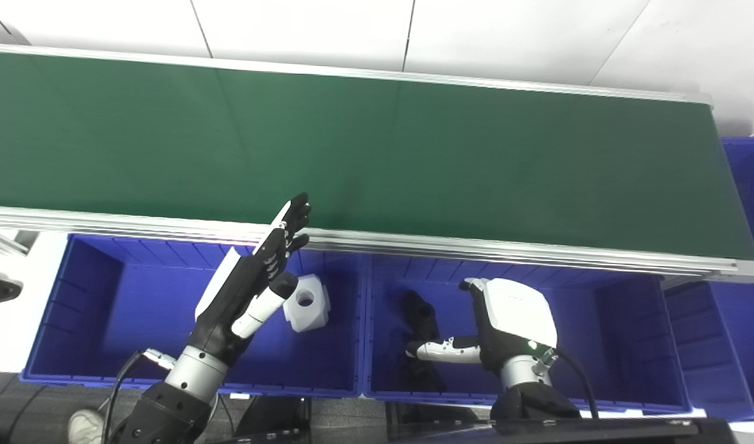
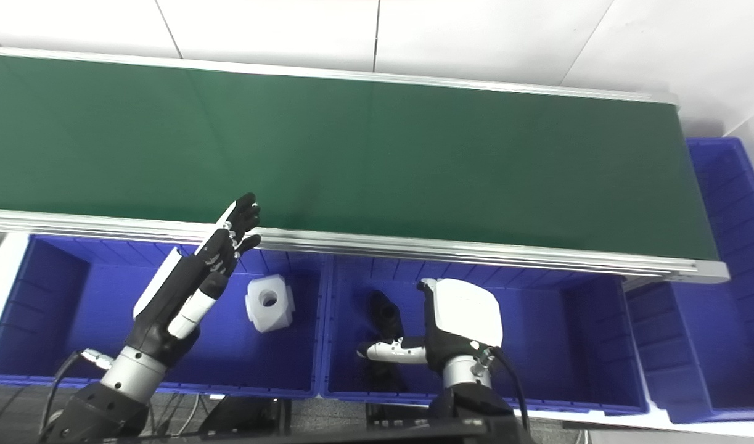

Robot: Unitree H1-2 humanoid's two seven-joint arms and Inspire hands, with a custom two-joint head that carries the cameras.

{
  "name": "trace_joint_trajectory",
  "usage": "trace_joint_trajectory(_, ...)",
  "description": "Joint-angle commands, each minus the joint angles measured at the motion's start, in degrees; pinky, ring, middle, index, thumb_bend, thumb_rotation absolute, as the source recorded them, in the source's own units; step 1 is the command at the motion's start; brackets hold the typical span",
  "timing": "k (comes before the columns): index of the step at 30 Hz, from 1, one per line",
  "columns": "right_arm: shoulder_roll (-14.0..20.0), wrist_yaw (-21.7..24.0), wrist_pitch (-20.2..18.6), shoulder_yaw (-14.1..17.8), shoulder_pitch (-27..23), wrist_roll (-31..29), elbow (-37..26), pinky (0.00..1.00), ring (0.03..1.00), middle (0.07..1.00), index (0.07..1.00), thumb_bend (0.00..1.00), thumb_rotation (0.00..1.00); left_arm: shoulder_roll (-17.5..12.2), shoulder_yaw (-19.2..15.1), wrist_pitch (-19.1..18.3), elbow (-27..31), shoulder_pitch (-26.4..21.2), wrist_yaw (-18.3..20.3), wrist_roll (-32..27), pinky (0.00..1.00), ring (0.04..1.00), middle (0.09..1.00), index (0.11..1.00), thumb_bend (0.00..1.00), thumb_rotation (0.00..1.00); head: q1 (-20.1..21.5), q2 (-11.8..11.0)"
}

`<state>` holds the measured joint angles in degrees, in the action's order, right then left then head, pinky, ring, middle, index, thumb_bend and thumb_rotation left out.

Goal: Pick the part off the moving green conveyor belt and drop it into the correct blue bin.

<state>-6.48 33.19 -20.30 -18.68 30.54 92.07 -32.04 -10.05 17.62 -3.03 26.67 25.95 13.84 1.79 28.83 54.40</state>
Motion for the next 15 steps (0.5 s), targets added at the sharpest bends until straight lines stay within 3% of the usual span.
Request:
trace_joint_trajectory(1,-1.6,-4.15,1.87,-1.13,0.2,-2.29,0.34,0.83,0.84,0.865,0.836,1.0,0.76,0.19,0.08,2.6,0.76,0.48,-0.35,0.33,0.95,0.988,1.0,1.0,0.78,0.92,-0.91,-0.55)
trace_joint_trajectory(3,-1.19,-9.62,2.82,-1.3,0.93,-7.41,0.38,0.75,0.797,0.835,0.821,0.99,0.83,0.27,0.09,3.29,0.23,0.8,-0.41,0.56,0.95,0.986,1.0,1.0,0.78,0.92,-2.37,-1.53)
trace_joint_trajectory(5,-1.1,-16.82,5.38,-1.26,2.05,-16.64,0.07,0.64,0.74,0.789,0.791,0.82,0.77,0.36,-0.04,4.2,-0.44,1.22,-0.58,0.69,0.94,0.983,1.0,1.0,0.78,0.91,-4.19,-3.16)
trace_joint_trajectory(7,-2.96,-21.18,6.76,-1.2,4.43,-27.9,-1.72,0.62,0.736,0.784,0.786,0.72,0.74,0.5,-0.27,5.37,-1.23,1.75,-0.91,0.8,0.94,0.976,1.0,1.0,0.79,0.9,-5.41,-4.35)
trace_joint_trajectory(11,-9.12,-27.36,8.79,-3.87,12.5,-50.86,-5.73,0.67,0.767,0.799,0.793,0.66,0.8,0.15,-0.62,8.2,-2.92,2.11,-1.16,1.51,0.92,0.969,1.0,1.0,0.78,0.91,-7.26,-7.05)
trace_joint_trajectory(12,-11.38,-31.07,13.81,-4.77,15.87,-60.66,-4.01,0.68,0.771,0.801,0.794,0.66,0.81,0.04,-0.77,8.65,-3.38,2.05,-1.12,1.41,0.91,0.969,1.0,1.0,0.77,0.91,-7.47,-8.42)
trace_joint_trajectory(13,-12.72,-33.78,17.43,-5.39,17.98,-67.31,-2.59,0.7,0.77,0.796,0.79,0.68,0.76,-0.02,-0.87,8.9,-3.69,2.01,-1.09,1.3,0.91,0.967,1.0,1.0,0.77,0.91,-7.47,-8.42)
trace_joint_trajectory(15,-11.02,-42.56,35.43,-6.43,18.44,-71.82,6.91,0.8,0.828,0.839,0.844,0.63,0.85,-0.17,-0.99,9.88,-4.89,1.86,-0.96,1.02,0.9,0.963,1.0,1.0,0.77,0.9,-7.49,-10.09)
